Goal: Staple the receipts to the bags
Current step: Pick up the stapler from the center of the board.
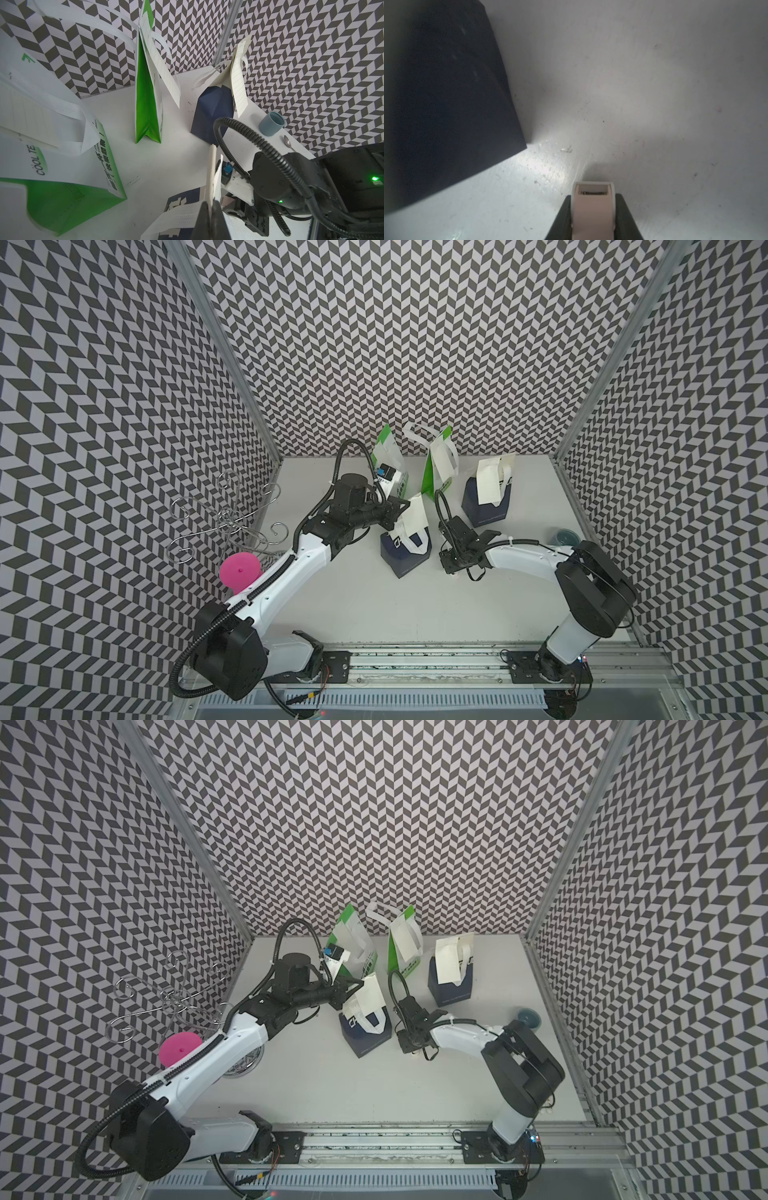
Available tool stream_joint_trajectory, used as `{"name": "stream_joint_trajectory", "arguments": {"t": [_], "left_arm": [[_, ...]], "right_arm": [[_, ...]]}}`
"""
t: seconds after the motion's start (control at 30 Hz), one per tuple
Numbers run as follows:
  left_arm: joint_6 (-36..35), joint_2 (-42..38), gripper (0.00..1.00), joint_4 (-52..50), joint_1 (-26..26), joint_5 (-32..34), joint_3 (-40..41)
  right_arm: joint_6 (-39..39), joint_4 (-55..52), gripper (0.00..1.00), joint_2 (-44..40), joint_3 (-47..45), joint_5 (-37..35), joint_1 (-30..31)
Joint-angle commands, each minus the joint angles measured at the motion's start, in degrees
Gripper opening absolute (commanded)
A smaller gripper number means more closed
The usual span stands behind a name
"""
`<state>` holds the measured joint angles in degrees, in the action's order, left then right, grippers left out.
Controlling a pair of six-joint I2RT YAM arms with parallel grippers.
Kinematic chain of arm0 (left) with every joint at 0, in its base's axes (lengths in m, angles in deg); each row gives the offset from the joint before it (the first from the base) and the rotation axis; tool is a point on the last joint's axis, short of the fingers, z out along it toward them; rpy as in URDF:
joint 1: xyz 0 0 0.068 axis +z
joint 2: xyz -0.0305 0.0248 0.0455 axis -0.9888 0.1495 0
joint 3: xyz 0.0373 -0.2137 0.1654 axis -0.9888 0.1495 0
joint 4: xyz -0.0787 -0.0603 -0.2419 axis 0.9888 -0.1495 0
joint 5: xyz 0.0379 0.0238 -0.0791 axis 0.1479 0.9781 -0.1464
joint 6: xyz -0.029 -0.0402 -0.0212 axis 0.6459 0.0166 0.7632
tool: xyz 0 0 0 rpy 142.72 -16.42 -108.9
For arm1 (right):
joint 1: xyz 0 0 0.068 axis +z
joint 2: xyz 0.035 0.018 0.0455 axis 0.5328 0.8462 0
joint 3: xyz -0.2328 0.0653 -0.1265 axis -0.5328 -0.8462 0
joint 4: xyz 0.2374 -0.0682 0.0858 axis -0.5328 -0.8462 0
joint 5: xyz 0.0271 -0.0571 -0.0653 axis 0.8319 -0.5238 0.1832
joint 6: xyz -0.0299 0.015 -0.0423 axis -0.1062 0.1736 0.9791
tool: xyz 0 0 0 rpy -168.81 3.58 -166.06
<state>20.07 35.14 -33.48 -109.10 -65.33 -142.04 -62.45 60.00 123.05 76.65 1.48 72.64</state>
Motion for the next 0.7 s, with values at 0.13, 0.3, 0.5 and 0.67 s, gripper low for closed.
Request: {"name": "stream_joint_trajectory", "arguments": {"t": [0.13,0.3,0.5,0.67], "left_arm": [[1.1,-0.9,0.0,2.1,0.1,-0.9,0.8],[1.6,-1.3,0.0,3.1,-0.2,-0.9,1.4],[1.8,-2.4,0.0,4.2,-0.6,-0.1,2.3],[1.7,-2.8,0.0,4.8,-1.1,0.4,2.8]], "right_arm": [[-1.5,7.0,0.09,-19.7,2.9,-2.5,1.2],[-0.5,19.9,0.08,-26.8,5.3,-3.3,3.8],[-2.0,34.8,0.06,-24.4,8.1,-1.6,5.1],[-4.1,43.8,0.05,-18.6,9.2,-1.5,5.2]]}}
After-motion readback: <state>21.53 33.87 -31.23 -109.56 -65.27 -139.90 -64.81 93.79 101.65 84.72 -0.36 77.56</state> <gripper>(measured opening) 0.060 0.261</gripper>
